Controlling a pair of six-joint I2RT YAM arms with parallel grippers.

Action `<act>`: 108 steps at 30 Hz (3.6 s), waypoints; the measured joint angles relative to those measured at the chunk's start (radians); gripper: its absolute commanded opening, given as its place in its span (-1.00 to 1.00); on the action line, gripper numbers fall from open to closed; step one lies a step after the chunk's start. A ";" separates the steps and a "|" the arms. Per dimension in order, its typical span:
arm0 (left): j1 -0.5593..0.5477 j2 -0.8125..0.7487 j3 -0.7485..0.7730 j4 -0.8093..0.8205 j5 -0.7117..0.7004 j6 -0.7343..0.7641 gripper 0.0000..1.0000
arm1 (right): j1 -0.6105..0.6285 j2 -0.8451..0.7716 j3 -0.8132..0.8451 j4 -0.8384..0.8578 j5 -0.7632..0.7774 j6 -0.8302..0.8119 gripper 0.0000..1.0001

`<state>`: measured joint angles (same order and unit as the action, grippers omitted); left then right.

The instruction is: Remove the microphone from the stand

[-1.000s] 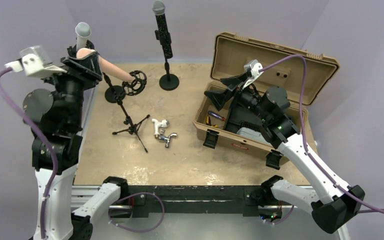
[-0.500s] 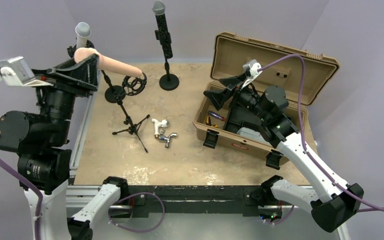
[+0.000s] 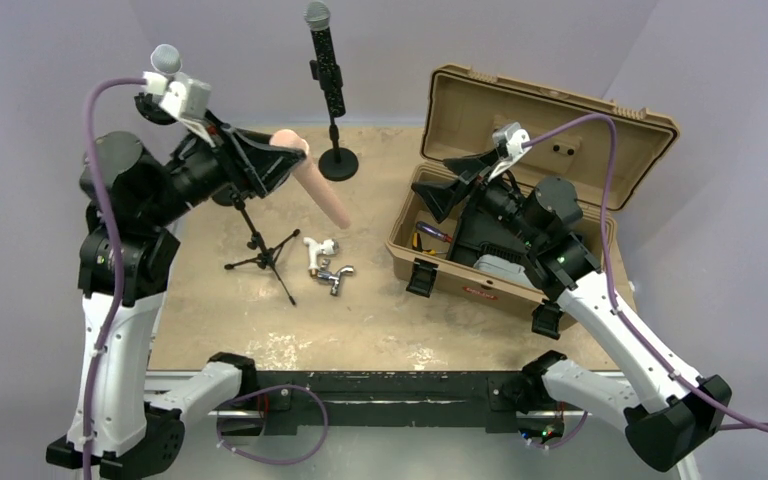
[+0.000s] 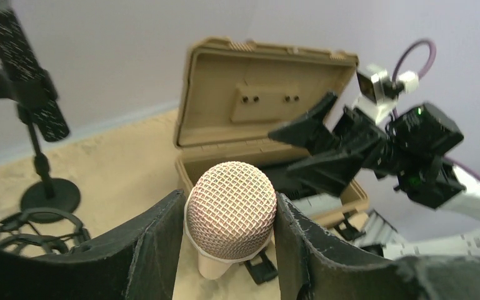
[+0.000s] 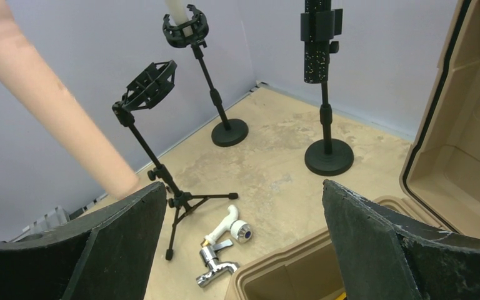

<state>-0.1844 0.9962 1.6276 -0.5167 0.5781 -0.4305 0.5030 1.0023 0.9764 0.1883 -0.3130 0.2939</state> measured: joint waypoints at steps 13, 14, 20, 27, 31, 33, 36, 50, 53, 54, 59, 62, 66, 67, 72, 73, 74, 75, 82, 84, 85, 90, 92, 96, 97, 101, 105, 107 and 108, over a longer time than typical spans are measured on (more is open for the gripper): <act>-0.319 0.121 -0.120 -0.249 -0.159 0.056 -1.00 | 0.000 -0.005 0.000 0.001 0.016 0.000 0.86; -0.332 0.132 -0.146 -0.260 -0.178 0.036 -1.00 | 0.000 -0.005 0.000 0.001 0.017 0.000 0.86; -0.443 0.166 -0.319 -0.278 -0.325 -0.082 -1.00 | 0.000 -0.002 0.000 0.001 0.033 0.000 0.86; -0.505 -0.068 -0.675 -0.108 -0.524 -0.370 -1.00 | 0.000 0.002 -0.004 0.000 0.034 0.001 0.85; -0.522 -0.179 -0.846 -0.002 -0.587 -0.579 -1.00 | 0.000 0.006 -0.008 0.004 0.034 0.003 0.85; -0.534 -0.181 -0.889 0.033 -0.607 -0.679 -1.00 | 0.000 0.006 -0.012 0.005 0.034 0.005 0.85; -0.548 -0.179 -0.950 0.084 -0.624 -0.822 -1.00 | 0.000 0.006 -0.015 0.006 0.034 0.006 0.85; -0.628 0.021 -1.157 0.308 -0.741 -1.355 -1.00 | 0.000 -0.002 -0.018 0.000 0.034 0.020 0.84; -0.649 0.100 -1.173 0.380 -0.757 -1.415 -1.00 | 0.000 -0.008 -0.018 -0.002 0.034 0.020 0.85; -0.653 0.118 -1.178 0.406 -0.765 -1.433 -1.00 | 0.000 -0.010 -0.018 -0.002 0.034 0.020 0.84; -0.657 0.211 -1.204 0.541 -0.797 -1.512 -0.98 | 0.000 -0.015 -0.018 -0.011 0.034 0.019 0.84; -0.657 0.283 -1.212 0.628 -0.811 -1.539 -0.95 | 0.000 -0.019 -0.018 -0.011 0.034 0.019 0.85; -0.657 0.391 -1.217 0.745 -0.818 -1.573 -0.92 | 0.000 -0.023 -0.018 -0.011 0.035 0.018 0.84; -0.657 0.409 -1.217 0.766 -0.818 -1.576 -0.89 | 0.000 -0.023 -0.018 -0.011 0.035 0.018 0.85; -0.657 0.454 -1.214 0.816 -0.818 -1.577 -0.60 | 0.000 -0.028 -0.021 -0.014 0.040 0.015 0.85; -0.657 0.463 -1.212 0.824 -0.818 -1.578 -0.56 | 0.000 -0.030 -0.021 -0.014 0.041 0.014 0.85; -0.657 0.472 -1.211 0.832 -0.817 -1.582 -0.48 | 0.000 -0.031 -0.023 -0.014 0.042 0.013 0.85; -0.657 0.482 -1.210 0.845 -0.816 -1.587 -0.41 | 0.000 -0.032 -0.024 -0.014 0.042 0.012 0.85; -0.657 0.504 -1.205 0.875 -0.810 -1.594 0.16 | 0.000 -0.034 -0.032 -0.016 0.043 0.011 0.85; -0.657 0.500 -1.204 0.863 -0.810 -1.593 0.31 | 0.000 -0.034 -0.034 -0.016 0.043 0.011 0.85; -0.657 0.492 -1.201 0.857 -0.810 -1.595 0.36 | 0.000 -0.034 -0.035 -0.016 0.043 0.011 0.85; -0.657 0.462 -1.195 0.819 -0.808 -1.593 0.47 | 0.000 -0.034 -0.035 -0.016 0.043 0.011 0.85; -0.657 0.458 -1.195 0.813 -0.807 -1.593 0.47 | 0.000 -0.034 -0.036 -0.016 0.043 0.011 0.85; -0.657 0.455 -1.195 0.808 -0.805 -1.593 0.49 | 0.000 -0.034 -0.036 -0.016 0.043 0.011 0.85; -0.657 0.454 -1.195 0.806 -0.805 -1.592 0.50 | 0.000 -0.034 -0.036 -0.016 0.043 0.011 0.85; -0.657 0.451 -1.195 0.810 -0.804 -1.576 0.54 | 0.000 -0.034 -0.036 -0.016 0.043 0.011 0.85; -0.657 0.432 -1.196 0.814 -0.805 -1.522 0.59 | 0.000 -0.034 -0.036 -0.016 0.043 0.011 0.85; -0.657 0.401 -1.196 0.809 -0.811 -1.491 0.61 | 0.000 -0.034 -0.038 -0.016 0.043 0.012 0.85; -0.657 0.378 -1.196 0.801 -0.816 -1.474 0.62 | 0.000 -0.034 -0.040 -0.015 0.043 0.012 0.85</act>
<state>-0.8413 1.3743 0.4320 0.2848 -0.2379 -1.9049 0.5026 0.9684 0.9363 0.1730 -0.2703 0.3058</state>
